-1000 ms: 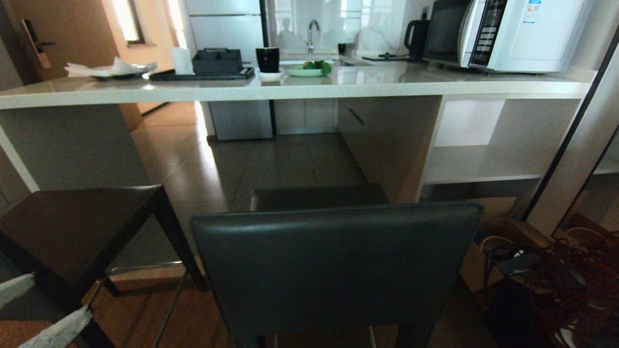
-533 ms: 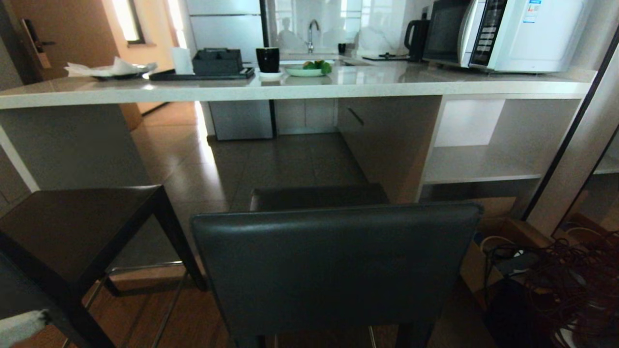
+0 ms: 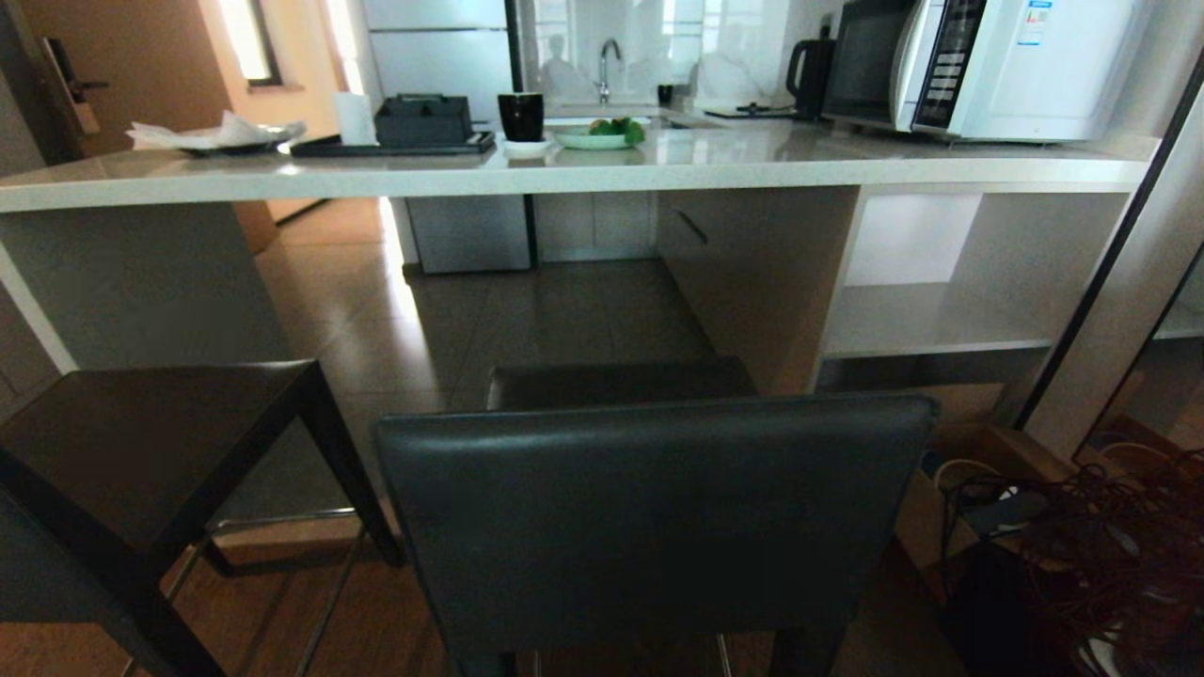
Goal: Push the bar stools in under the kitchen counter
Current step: Push the gray chair back under the dining table
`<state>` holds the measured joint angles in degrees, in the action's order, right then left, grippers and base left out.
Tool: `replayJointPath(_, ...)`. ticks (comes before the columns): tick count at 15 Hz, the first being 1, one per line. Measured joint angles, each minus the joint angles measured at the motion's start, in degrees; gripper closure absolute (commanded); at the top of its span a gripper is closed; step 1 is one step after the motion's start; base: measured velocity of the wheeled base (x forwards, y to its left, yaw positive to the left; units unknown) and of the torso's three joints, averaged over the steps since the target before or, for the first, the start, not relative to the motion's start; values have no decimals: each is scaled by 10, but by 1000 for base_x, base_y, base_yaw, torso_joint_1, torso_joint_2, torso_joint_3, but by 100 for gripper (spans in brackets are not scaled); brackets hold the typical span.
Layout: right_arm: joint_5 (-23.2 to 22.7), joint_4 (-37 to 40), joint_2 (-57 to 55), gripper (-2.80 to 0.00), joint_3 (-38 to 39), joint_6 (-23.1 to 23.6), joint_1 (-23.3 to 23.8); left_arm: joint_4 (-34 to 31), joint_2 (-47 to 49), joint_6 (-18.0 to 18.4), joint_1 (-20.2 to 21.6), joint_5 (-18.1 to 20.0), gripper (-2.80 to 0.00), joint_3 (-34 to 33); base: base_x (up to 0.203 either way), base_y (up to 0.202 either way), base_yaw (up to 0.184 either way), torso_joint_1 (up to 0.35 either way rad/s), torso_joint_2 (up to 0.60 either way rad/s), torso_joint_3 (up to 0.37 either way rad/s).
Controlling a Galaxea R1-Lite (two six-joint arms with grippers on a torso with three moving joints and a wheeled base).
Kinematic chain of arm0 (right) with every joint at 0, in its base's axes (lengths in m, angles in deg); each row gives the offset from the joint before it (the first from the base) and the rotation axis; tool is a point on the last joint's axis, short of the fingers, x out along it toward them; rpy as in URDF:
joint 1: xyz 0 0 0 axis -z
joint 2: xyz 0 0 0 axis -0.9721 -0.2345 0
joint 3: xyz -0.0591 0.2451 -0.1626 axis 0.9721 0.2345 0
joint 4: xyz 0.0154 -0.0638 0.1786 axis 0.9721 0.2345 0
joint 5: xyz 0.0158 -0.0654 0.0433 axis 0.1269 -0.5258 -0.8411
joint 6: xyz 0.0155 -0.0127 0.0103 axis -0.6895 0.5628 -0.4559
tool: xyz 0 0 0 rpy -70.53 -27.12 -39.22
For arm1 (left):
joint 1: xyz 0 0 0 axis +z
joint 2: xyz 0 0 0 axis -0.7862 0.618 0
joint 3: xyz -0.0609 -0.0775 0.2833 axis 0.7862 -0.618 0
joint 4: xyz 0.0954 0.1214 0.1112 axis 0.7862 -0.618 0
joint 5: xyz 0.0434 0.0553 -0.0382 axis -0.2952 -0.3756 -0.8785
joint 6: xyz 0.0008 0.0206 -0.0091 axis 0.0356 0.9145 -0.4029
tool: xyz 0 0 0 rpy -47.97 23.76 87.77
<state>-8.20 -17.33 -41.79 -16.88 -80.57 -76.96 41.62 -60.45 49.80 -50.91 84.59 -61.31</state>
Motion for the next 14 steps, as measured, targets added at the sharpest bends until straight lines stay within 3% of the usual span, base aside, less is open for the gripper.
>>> replayJointPath(2, 18, 63, 49, -280, 15, 27, 0, -16, -36, 16, -4, -38, -280, -34, 0, 0, 0, 0, 0, 0)
replayJointPath(3, 52, 77, 64, -280, 36, 60, 0, -13, -51, 38, -4, -84, -280, -60, 0, 0, 0, 0, 0, 0)
replayJointPath(5, 141, 77, 79, -280, 96, 148, 1, -9, -76, 99, -6, -200, -280, -114, 0, 0, 0, 0, 0, 0)
replayJointPath(7, 251, 45, 86, -280, 166, 239, 1, 7, -90, 164, -6, -348, -280, -167, 0, 0, 0, 0, 0, 0)
replayJointPath(9, 311, 4, 89, -280, 221, 294, 1, 20, -98, 179, -7, -477, -280, -204, 0, 0, 0, 0, 0, 0)
replayJointPath(10, 330, -5, 90, -280, 244, 308, 1, 21, -101, 182, -7, -511, -280, -212, 0, 0, 0, 0, 0, 0)
replayJointPath(12, 366, -12, 90, -280, 286, 324, 1, 11, -103, 198, -7, -518, -280, -216, 0, 0, 0, 0, 0, 0)
replayJointPath(14, 383, 9, 90, -280, 300, 311, 1, -9, -104, 198, -7, -518, -280, -218, 0, 0, 0, 0, 0, 0)
